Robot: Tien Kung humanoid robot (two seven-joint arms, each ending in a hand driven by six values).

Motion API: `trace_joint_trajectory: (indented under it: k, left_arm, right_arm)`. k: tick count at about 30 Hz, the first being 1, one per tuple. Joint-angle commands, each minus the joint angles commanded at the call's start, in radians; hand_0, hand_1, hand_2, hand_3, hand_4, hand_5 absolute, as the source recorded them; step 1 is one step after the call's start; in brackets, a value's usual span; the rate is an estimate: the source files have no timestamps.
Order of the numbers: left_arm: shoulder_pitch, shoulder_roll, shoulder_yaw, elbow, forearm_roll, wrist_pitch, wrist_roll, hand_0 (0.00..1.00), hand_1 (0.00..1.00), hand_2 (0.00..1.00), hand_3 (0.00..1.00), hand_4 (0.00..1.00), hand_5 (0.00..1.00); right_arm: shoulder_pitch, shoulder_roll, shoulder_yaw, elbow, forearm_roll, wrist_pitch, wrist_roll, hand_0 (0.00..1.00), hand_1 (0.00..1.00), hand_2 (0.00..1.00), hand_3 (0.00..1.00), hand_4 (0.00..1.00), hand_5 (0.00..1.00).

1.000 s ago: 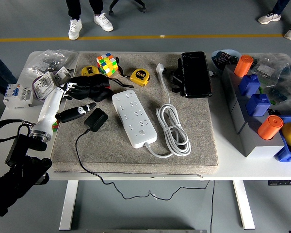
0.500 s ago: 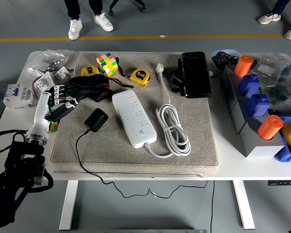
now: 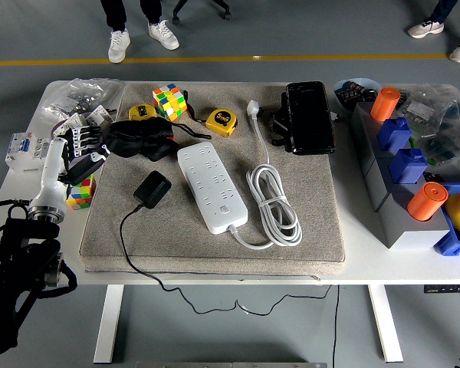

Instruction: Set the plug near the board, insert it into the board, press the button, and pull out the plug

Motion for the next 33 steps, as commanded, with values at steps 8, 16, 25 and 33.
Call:
trace_joint_trajectory:
  k: [8,16,25,33]
  left_arm:
    - [0.006,0.004,-0.006,-0.021,-0.009,-0.002,-0.009,0.556,0.637,0.635,0.614,0.902,0.432]
    - [0.004,0.007,-0.001,-0.029,-0.027,0.000,-0.025,0.553,0.636,0.634,0.613,0.901,0.433]
    - [0.003,0.008,-0.001,-0.039,-0.029,0.001,-0.028,0.552,0.632,0.630,0.607,0.894,0.440]
    - [0.010,0.007,-0.014,-0.048,-0.027,-0.001,-0.027,0.551,0.630,0.629,0.607,0.891,0.440]
  right_arm:
    - [0.010,0.000,-0.015,-0.003,0.005,0.000,-0.009,0.601,0.664,0.649,0.519,0.813,0.507]
    - [0.011,-0.004,-0.035,-0.013,0.021,0.008,-0.005,0.611,0.676,0.671,0.533,0.842,0.500]
    - [0.013,-0.006,-0.033,-0.010,0.011,0.009,-0.015,0.605,0.674,0.670,0.527,0.831,0.501]
    - [0.012,-0.007,-0.032,-0.007,0.009,0.006,-0.020,0.608,0.673,0.669,0.525,0.830,0.503]
